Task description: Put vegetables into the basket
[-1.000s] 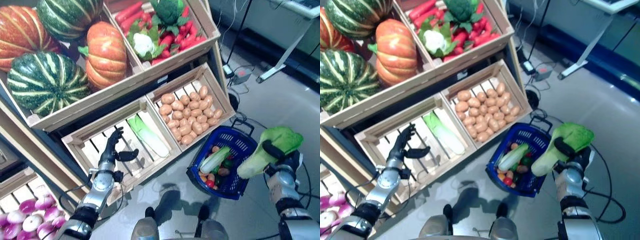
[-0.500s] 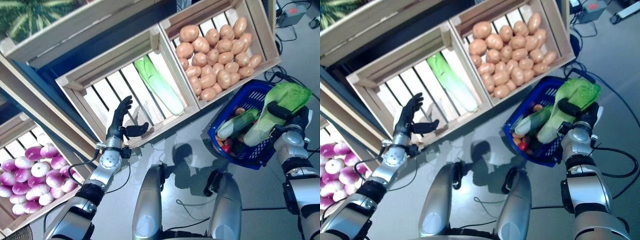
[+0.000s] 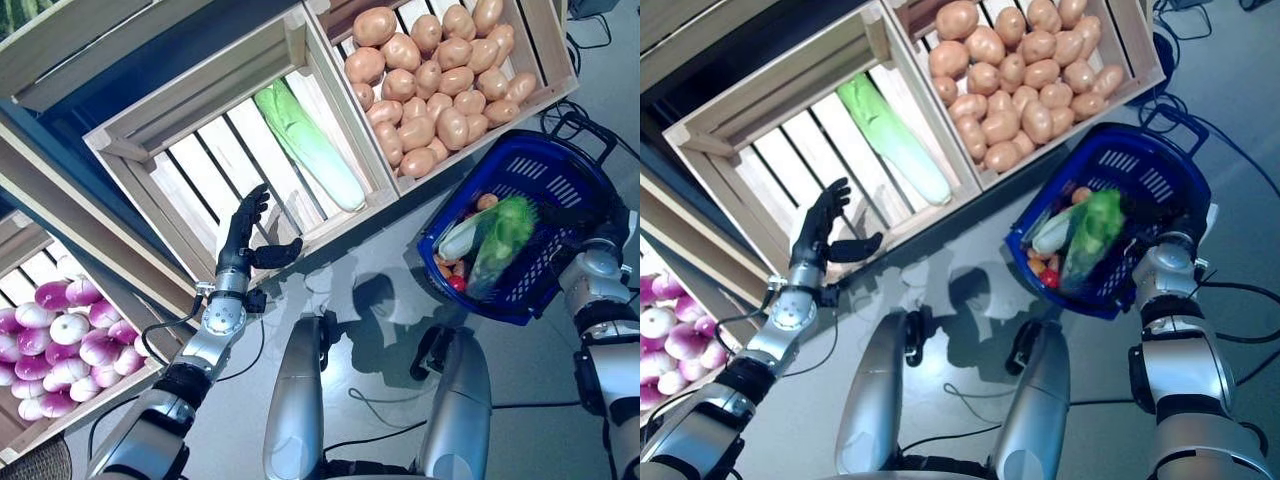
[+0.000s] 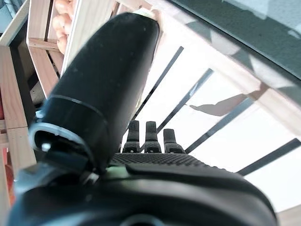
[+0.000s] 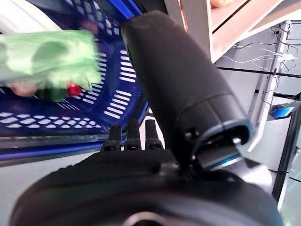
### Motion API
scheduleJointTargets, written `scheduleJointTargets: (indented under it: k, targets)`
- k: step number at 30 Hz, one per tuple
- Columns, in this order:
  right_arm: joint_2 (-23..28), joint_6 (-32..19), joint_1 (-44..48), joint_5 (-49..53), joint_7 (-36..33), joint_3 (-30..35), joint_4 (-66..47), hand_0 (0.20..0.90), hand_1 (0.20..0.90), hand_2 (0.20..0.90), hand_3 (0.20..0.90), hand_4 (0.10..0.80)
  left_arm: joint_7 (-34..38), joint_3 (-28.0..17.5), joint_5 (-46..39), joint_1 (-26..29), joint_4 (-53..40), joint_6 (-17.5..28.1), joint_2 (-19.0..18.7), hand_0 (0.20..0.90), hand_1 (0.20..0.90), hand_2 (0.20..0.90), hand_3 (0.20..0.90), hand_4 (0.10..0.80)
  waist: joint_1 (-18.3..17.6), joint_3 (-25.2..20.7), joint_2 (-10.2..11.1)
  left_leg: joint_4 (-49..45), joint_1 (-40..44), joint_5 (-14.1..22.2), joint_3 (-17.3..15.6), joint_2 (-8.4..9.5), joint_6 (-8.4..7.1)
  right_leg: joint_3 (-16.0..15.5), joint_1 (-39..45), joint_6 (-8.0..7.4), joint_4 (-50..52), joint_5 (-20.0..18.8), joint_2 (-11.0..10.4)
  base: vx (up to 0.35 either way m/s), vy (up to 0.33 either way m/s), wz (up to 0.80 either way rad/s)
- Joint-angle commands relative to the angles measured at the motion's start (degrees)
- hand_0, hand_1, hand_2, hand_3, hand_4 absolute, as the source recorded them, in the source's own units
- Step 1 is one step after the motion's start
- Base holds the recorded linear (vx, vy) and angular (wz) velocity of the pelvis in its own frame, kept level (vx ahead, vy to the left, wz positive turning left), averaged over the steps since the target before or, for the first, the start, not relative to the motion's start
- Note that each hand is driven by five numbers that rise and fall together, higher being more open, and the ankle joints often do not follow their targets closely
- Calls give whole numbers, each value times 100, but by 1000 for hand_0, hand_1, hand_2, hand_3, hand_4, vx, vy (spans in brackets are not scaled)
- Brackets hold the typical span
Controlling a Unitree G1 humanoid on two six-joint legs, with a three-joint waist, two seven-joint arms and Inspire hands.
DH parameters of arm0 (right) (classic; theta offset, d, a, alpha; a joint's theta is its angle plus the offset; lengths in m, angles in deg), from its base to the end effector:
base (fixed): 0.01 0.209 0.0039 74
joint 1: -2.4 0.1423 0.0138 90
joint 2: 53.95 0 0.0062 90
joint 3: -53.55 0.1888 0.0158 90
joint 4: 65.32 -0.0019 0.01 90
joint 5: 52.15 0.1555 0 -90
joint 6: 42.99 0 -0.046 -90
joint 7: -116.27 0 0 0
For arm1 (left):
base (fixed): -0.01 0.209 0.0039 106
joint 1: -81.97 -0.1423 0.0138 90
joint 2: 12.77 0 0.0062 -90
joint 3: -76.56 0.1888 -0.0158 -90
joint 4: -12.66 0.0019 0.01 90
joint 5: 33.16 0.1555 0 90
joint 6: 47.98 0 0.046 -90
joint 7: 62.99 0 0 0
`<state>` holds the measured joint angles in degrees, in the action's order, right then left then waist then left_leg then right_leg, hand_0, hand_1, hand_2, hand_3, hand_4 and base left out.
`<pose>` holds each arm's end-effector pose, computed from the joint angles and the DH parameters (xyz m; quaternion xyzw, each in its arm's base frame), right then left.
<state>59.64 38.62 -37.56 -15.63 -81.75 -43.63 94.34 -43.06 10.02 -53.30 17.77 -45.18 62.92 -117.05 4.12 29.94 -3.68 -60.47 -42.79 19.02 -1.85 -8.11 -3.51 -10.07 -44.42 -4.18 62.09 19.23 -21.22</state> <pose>0.3324 -0.3307 0.1281 -0.0012 0.0249 -0.3610 0.9323 0.2957 0.2044 0.0564 0.1366 -0.0921 0.0548 0.9848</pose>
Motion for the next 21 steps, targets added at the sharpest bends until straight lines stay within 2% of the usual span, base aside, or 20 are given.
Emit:
scheduleJointTargets:
  k: [1, 10, 12, 14, 16, 18, 19, 21]
  targets:
    - [515, -380, 448, 81, 0, -171, 56, 900, 900, 900, 900, 800, 244, -104, -24, 342, -477, 794, -551, 900, 900, 900, 900, 800, 58, -372, -50, 347, 524, 378, 46, -197, -70, 205, 559, 87, -236, 87, 53, 34, 8, -2]
    - [599, -364, 333, 109, 61, -135, 19, 900, 900, 900, 900, 800, 527, -308, 370, 641, -365, 774, -939, 900, 900, 900, 900, 800, 2, -485, 10, 686, 807, 280, -63, -278, -106, 217, 787, 30, -493, 0, 96, 46, 11, -3]
    - [616, -343, 330, 142, 170, -162, 11, 900, 900, 900, 900, 800, 890, -326, 958, 783, -308, 699, -1097, 900, 900, 900, 900, 800, -25, -515, 18, 785, 865, 236, -96, -305, -122, 232, 829, 20, -562, -30, 116, 55, 30, -1]
    - [638, -318, 351, 146, 258, -218, 33, 900, 900, 900, 900, 800, 1140, -270, 1675, 971, -194, 412, -1321, 900, 900, 900, 900, 800, -43, -552, 20, 893, 920, 195, -118, -315, -132, 236, 865, 12, -631, -51, 132, 51, 44, -1]
    - [658, -265, 445, 184, 415, -353, 117, 900, 900, 900, 900, 800, 1485, -48, 2400, 1411, 149, 93, -1701, 900, 900, 900, 900, 800, -94, -583, 23, 987, 951, 134, -155, -347, -159, 263, 874, -7, -700, -87, 157, 29, 59, -1]
    - [647, -252, 514, 200, 486, -441, 166, 900, 900, 900, 900, 800, 1567, 136, 2730, 1695, 403, -61, -1891, 900, 900, 900, 900, 800, -132, -600, 21, 1029, 955, 105, -183, -374, -164, 274, 863, -12, -731, -104, 168, 18, 74, -7]
    - [634, -263, 588, 214, 557, -586, 205, 900, 900, 900, 900, 800, 1648, 397, 3155, 2060, 738, -224, -2070, 900, 900, 900, 900, 800, -186, -597, 17, 1052, 936, 70, -215, -403, -180, 309, 838, -17, -756, -123, 194, 18, 89, -10]
    - [629, -261, 631, 215, 624, -683, 244, 900, 900, 900, 900, 800, 1531, 581, 3514, 2309, 1002, -456, -2171, 900, 900, 900, 900, 800, -227, -603, 15, 1059, 921, 50, -240, -430, -187, 341, 812, -21, -767, -138, 212, 16, 89, -15]
